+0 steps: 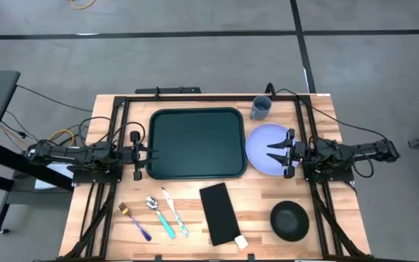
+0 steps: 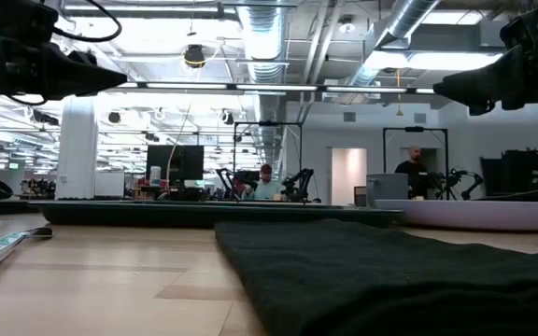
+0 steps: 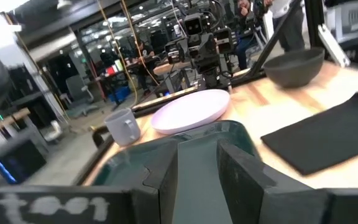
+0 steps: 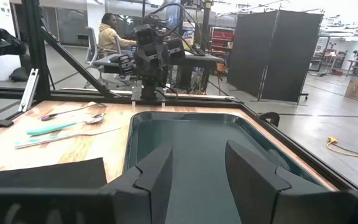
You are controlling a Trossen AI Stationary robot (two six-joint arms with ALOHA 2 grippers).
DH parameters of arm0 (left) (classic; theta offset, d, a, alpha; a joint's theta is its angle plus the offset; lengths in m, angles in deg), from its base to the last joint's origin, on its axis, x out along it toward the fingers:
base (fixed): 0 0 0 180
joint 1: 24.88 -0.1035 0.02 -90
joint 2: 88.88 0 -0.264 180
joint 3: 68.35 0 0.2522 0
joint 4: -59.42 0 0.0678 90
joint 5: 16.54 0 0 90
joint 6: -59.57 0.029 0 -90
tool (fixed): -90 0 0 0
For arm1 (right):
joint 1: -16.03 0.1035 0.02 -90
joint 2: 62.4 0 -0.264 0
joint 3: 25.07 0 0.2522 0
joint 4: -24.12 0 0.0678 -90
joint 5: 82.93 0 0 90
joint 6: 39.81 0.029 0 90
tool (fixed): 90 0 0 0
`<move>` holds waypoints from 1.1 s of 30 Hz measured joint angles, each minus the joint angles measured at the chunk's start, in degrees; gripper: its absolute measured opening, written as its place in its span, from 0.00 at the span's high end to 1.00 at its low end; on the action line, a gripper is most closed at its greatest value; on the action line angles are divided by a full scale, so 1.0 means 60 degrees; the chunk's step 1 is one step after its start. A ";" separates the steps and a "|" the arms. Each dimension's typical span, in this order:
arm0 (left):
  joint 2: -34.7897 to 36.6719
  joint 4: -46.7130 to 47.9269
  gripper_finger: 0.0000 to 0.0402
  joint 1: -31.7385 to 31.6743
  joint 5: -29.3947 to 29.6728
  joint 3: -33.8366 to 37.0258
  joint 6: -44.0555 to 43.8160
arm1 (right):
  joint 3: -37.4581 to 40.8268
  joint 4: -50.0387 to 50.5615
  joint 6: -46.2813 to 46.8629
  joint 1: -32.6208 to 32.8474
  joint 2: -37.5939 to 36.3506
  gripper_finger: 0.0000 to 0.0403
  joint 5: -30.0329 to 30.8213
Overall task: Set up tray
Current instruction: Put the gray mug on the black tray
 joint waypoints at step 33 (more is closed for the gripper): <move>0.0002 -0.0134 0.75 0.0000 0.1297 -0.0001 -1.4054 | 0.0000 -0.2418 0.8191 0.0160 -0.0018 0.67 0.0771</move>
